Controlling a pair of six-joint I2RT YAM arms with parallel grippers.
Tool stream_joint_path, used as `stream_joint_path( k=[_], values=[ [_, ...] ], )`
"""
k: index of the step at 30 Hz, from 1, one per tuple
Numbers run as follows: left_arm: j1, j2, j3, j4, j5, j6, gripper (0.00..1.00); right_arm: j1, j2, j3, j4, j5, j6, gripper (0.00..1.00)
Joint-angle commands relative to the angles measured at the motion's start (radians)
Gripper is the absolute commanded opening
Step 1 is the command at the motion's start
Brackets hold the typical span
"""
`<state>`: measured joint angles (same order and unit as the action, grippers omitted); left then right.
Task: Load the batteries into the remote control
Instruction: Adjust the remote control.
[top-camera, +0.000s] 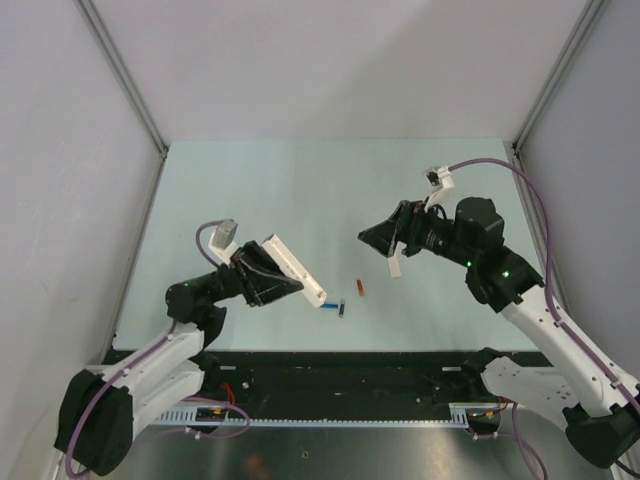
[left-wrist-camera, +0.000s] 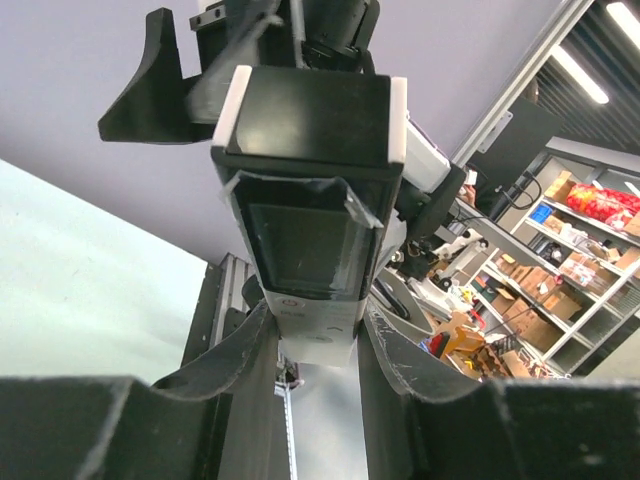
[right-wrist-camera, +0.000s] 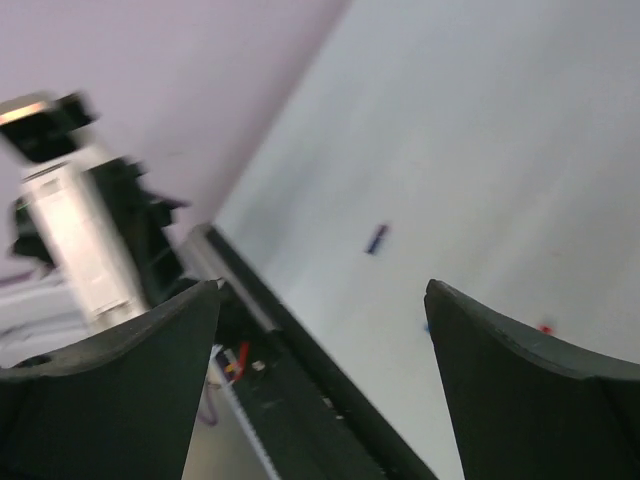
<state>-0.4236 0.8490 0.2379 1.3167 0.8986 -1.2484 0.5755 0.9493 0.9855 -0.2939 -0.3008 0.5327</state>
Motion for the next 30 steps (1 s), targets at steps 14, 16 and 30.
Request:
stream_joint_path(
  k=[14,16,30],
  values=[
    [-0.081,0.117,0.13,0.362,-0.001,0.015,0.0,0.244,0.071,0.128,0.093,-0.172,-0.04,0.93],
    [-0.083,0.122,0.132,0.362,-0.001,0.012,0.0,0.268,0.078,0.142,0.078,-0.175,-0.051,0.91],
    [-0.084,0.153,0.161,0.36,-0.03,-0.022,0.0,0.368,0.124,0.194,-0.06,-0.115,-0.172,0.79]
  ],
)
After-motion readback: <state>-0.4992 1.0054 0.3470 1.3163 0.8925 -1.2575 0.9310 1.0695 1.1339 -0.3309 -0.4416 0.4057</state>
